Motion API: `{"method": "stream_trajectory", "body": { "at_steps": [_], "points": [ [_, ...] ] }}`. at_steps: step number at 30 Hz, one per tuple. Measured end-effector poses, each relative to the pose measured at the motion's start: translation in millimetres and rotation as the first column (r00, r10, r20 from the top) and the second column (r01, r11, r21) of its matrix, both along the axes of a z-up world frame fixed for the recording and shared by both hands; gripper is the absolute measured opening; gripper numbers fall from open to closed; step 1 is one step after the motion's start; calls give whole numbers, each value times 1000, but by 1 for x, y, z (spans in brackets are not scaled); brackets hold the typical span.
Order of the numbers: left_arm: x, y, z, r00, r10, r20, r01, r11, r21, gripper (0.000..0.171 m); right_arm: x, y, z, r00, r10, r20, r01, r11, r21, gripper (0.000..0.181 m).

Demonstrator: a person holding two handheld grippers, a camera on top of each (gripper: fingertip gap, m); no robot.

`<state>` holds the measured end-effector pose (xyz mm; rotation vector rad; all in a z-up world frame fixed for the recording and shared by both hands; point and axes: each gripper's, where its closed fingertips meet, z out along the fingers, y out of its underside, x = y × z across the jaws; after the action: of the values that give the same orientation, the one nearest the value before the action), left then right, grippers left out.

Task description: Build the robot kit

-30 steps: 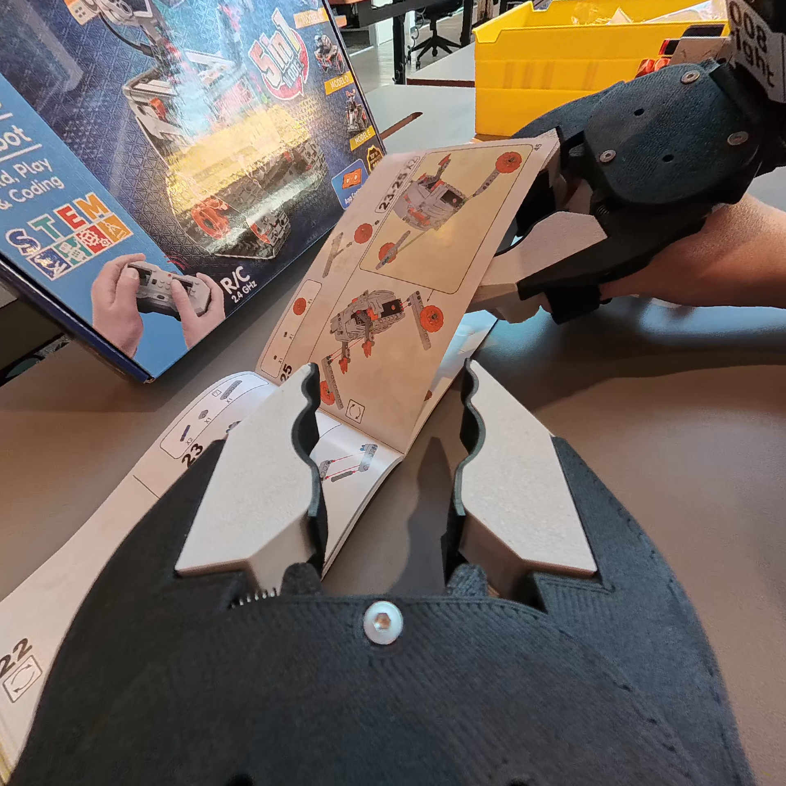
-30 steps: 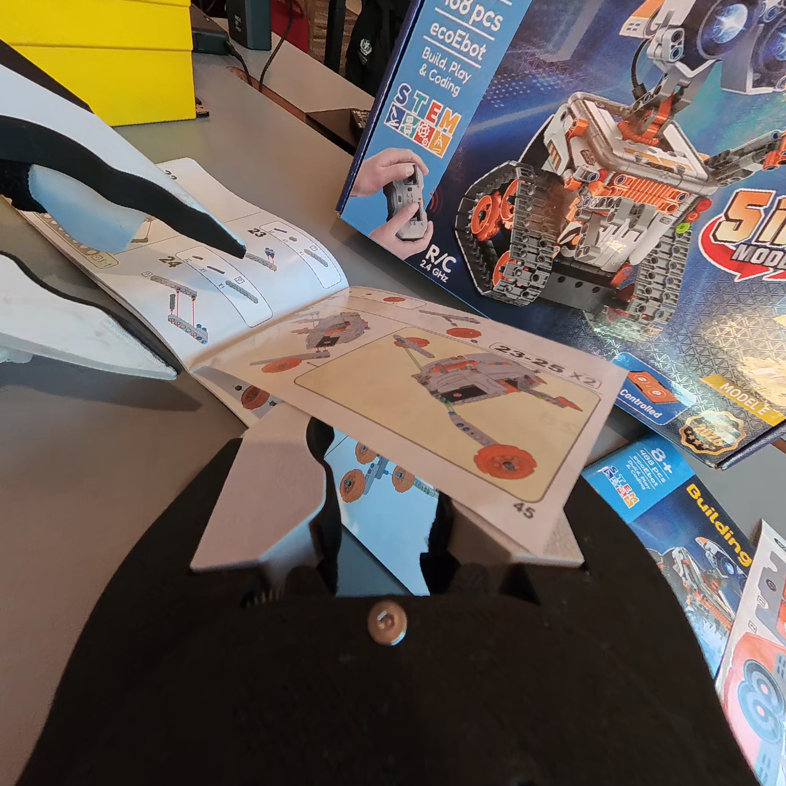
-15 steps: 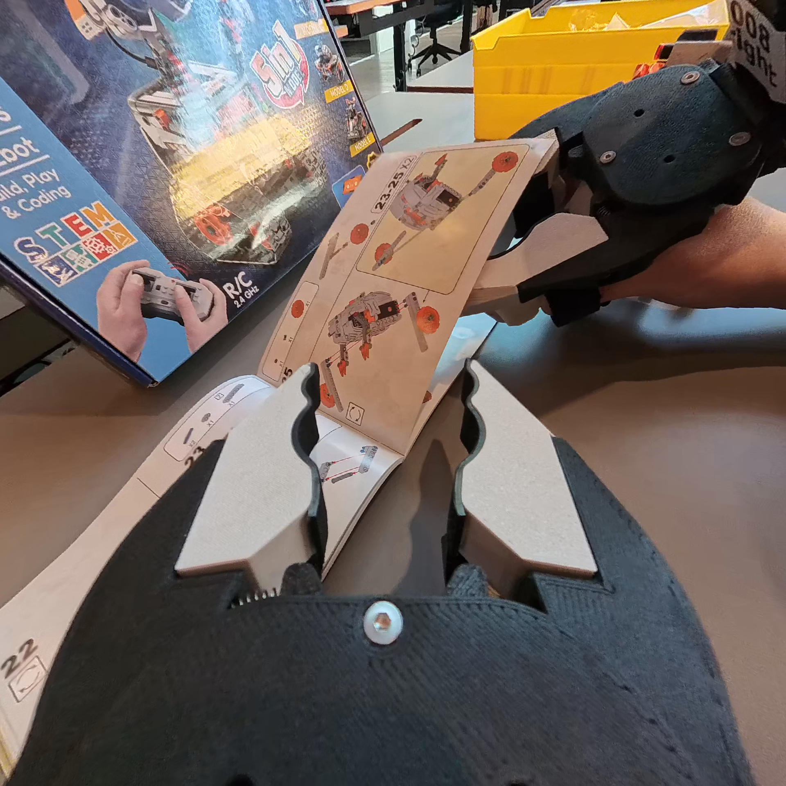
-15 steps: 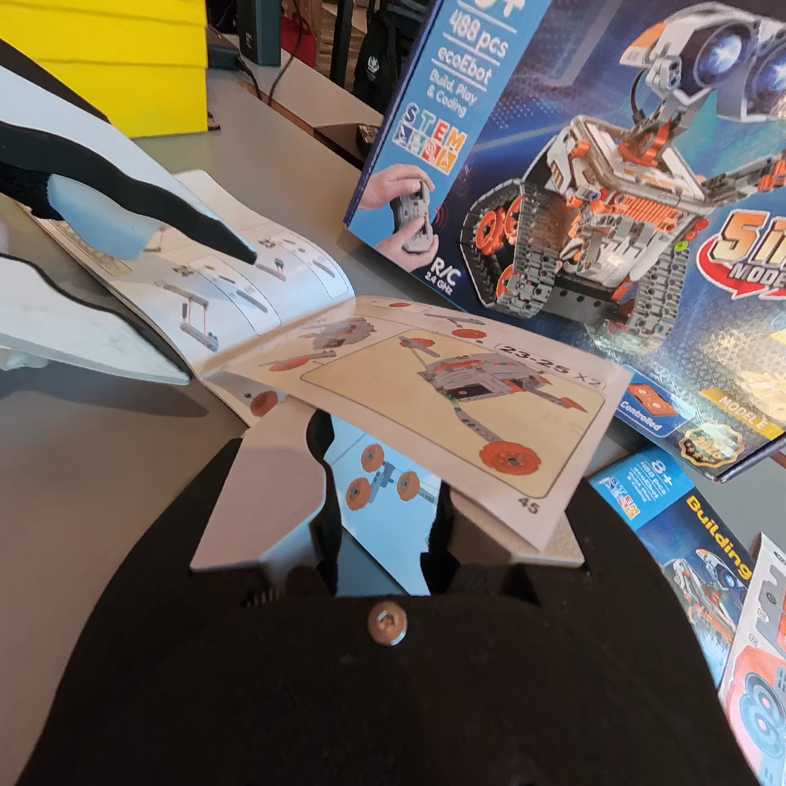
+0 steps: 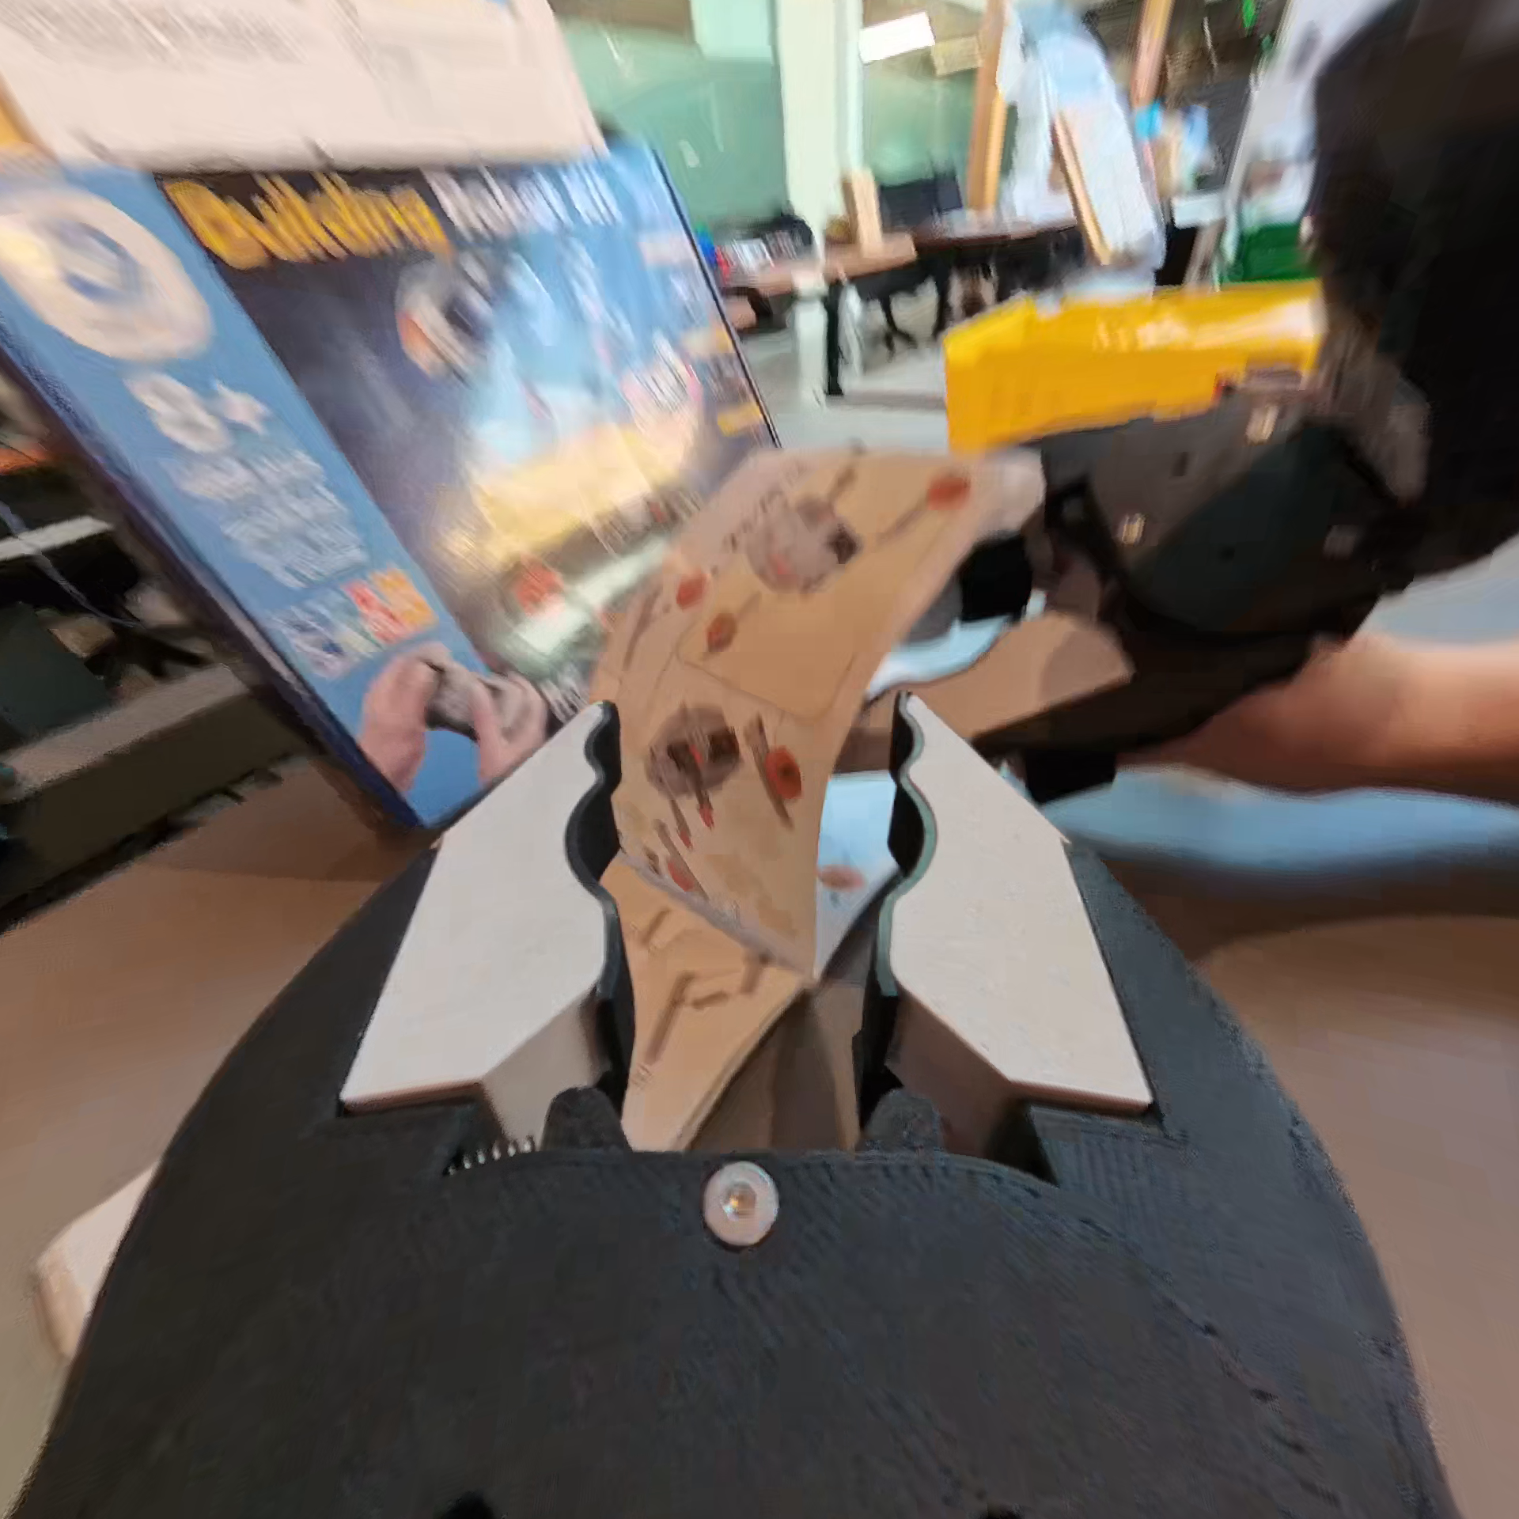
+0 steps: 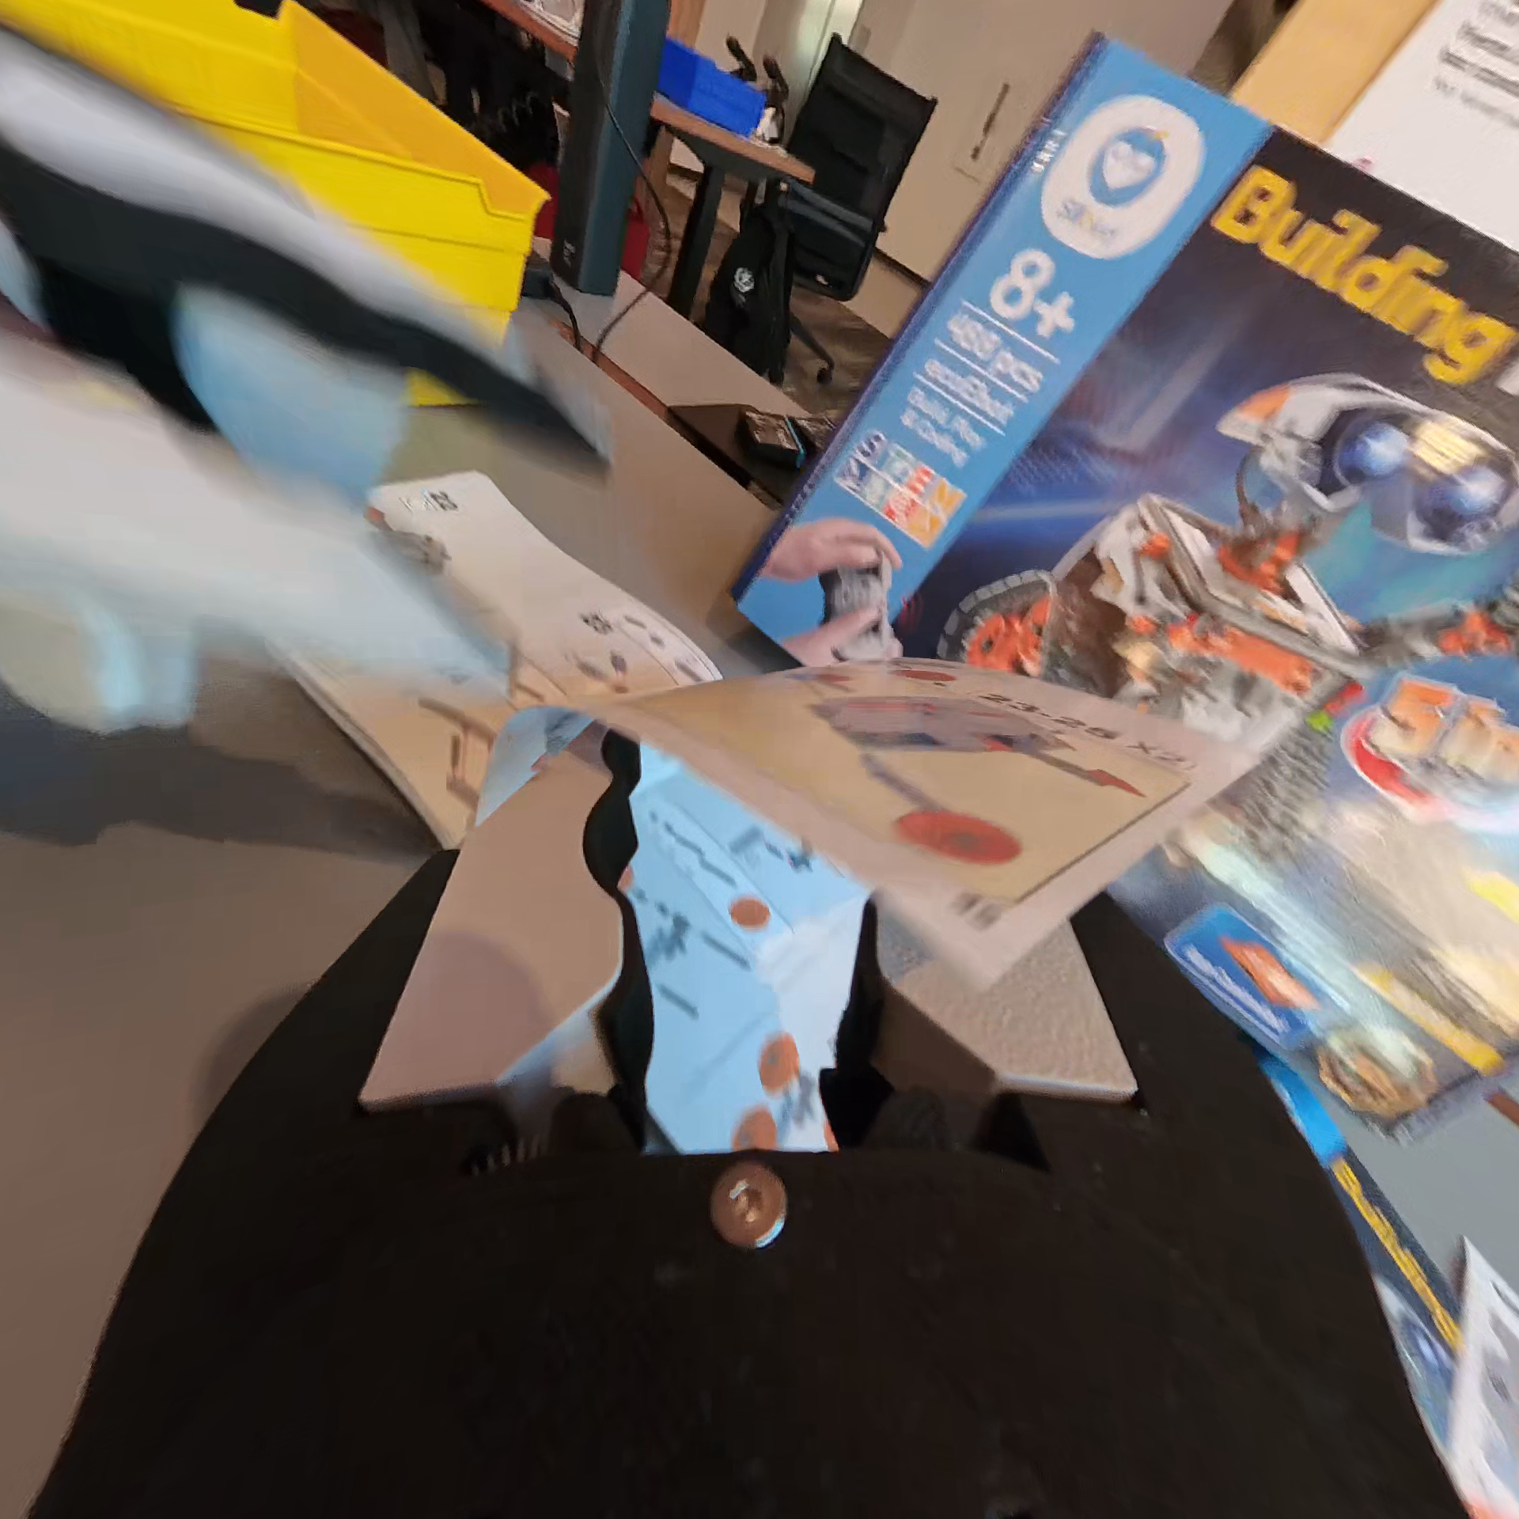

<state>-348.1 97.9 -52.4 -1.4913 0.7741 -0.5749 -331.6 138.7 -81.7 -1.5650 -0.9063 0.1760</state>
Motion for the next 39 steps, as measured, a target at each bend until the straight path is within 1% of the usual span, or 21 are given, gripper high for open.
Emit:
{"method": "stream_trajectory", "body": {
  "at_steps": [2,4,7,9,11,13,15,17,20,23,25,26,28,30,31,33,34,35,36,37,39],
  "points": [
    [-25,-3,43,985,80,151,-99,987,125,59,-20,3,-3,999,33,6,-33,999,-16,55],
    [-61,-10,82,937,144,319,-219,952,214,52,-45,1,-14,996,87,22,-86,994,-63,54],
    [-110,-16,114,859,198,471,-341,909,240,46,-77,-3,-42,984,160,81,-143,973,-179,54],
    [-138,-13,121,807,238,541,-403,891,210,42,-87,-7,-63,970,186,156,-140,954,-265,53],
    [-157,-7,118,761,276,588,-440,885,153,39,-90,-8,-70,963,192,191,-132,948,-289,48],
    [-163,1,108,742,308,596,-448,889,99,38,-90,-11,-68,962,201,184,-143,947,-287,48],
    [-161,7,99,745,327,581,-449,891,74,37,-86,-11,-64,964,199,177,-143,948,-284,52],
    [-157,11,92,758,352,549,-463,884,71,36,-78,-9,-51,972,178,155,-137,961,-241,53],
    [-155,12,88,769,390,507,-500,861,96,41,-52,-14,-20,986,127,106,-111,983,-143,56],
    [-137,11,83,815,383,435,-484,863,147,42,-21,-30,7,994,92,67,-89,995,-34,55],
    [-121,12,75,851,375,366,-458,872,172,41,0,-42,16,996,61,70,-64,997,37,55],
    [-107,11,69,885,341,318,-410,894,183,37,8,-50,17,996,58,69,-62,996,61,54],
    [-67,1,54,962,192,195,-230,954,193,17,20,-67,14,996,62,59,-67,995,74,54],
    [-28,-10,29,996,63,69,-73,987,146,7,30,-83,11,997,63,41,-65,996,62,54],
    [-11,-15,12,1000,3,1,-3,996,91,1,34,-90,10,998,63,31,-65,996,56,53],
    [17,-24,-25,986,-91,-140,88,996,-29,5,41,-104,9,997,73,18,-74,996,52,50],
    [22,-21,-41,974,-77,-215,66,996,-57,17,44,-109,7,997,77,23,-78,996,52,49],
    [21,-15,-54,956,-29,-292,14,998,-54,32,47,-112,4,996,77,36,-78,996,51,49],
    [20,-10,-65,931,10,-366,-25,999,-36,40,50,-113,1,996,75,52,-77,996,48,49],
    [18,-7,-74,903,33,-429,-47,999,-22,44,50,-113,0,995,75,64,-78,996,46,49],
    [10,0,-84,856,96,-507,-112,994,-1,43,48,-111,-1,995,85,56,-87,996,34,49]
  ]
}}
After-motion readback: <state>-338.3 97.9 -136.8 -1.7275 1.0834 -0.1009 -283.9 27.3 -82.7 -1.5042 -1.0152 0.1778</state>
